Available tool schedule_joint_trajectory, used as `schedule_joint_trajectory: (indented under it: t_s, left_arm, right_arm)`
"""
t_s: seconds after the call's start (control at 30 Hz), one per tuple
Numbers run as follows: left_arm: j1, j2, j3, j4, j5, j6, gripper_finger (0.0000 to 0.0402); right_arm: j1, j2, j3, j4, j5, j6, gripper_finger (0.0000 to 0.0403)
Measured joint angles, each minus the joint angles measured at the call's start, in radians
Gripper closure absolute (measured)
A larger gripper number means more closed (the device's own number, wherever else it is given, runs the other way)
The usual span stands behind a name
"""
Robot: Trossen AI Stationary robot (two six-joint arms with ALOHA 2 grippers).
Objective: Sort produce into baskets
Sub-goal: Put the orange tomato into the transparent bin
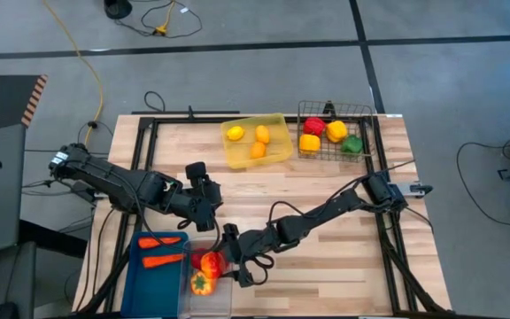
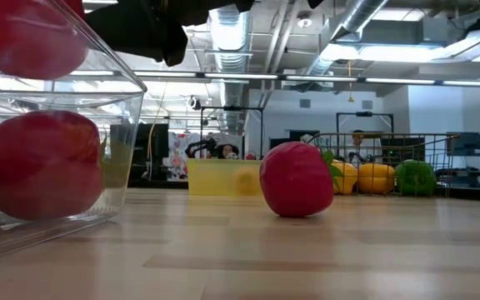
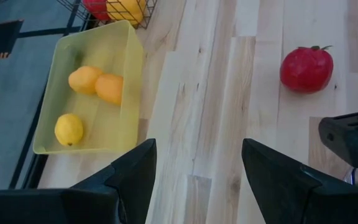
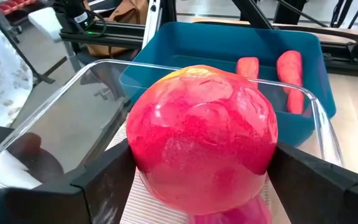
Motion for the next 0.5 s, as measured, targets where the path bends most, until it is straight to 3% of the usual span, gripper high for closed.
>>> schedule_joint_trajectory:
  t_s: [0.27,0.5]
  left_arm:
    - [0.0,0.0,0.0,0.0,0.0,0.0,0.0178]
    - [0.0,0.0,0.0,0.0,-0.001,0.0,0.0178]
  right_arm:
    - [0.0,0.0,0.0,-0.001,-0.003,0.001,0.0007]
    - [0.0,-0.003,0.0,-0.004,-0.002,0.0,0.0004]
